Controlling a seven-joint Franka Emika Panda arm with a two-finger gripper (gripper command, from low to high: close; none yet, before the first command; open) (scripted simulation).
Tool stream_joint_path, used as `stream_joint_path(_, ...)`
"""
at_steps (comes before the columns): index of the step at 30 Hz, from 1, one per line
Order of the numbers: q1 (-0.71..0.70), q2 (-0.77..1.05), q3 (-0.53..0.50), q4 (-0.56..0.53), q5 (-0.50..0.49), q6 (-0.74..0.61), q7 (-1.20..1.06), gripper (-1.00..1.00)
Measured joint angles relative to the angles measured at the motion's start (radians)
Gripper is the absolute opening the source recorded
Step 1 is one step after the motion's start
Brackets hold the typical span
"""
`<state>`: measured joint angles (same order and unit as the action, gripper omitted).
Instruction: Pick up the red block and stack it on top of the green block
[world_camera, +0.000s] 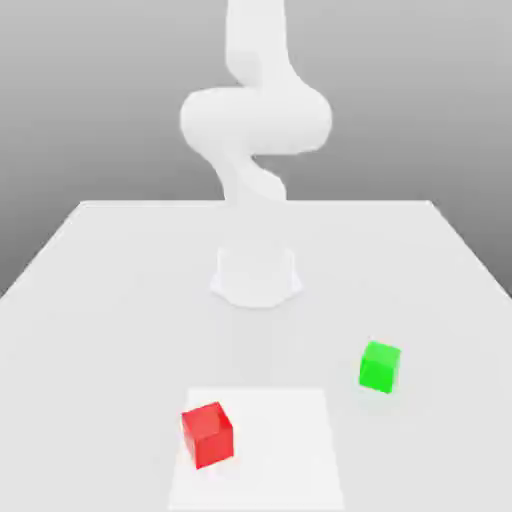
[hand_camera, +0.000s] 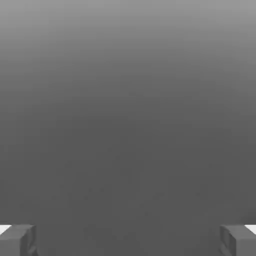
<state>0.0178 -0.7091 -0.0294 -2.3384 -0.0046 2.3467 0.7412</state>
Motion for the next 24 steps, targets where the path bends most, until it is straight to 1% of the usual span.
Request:
stream_joint_path(7,0.04,0.259,-0.081,-0.109,0.002,0.133,-0.179,0.0)
stream_joint_path(15,0.063,0.55,-0.151,-0.231,0.028,0.283,-0.395,0.0)
stream_joint_path(21,0.043,0.768,-0.166,-0.319,0.049,0.396,-0.555,0.0)
stream_joint_path(24,0.024,0.877,-0.139,-0.318,0.094,0.478,-0.607,0.0)
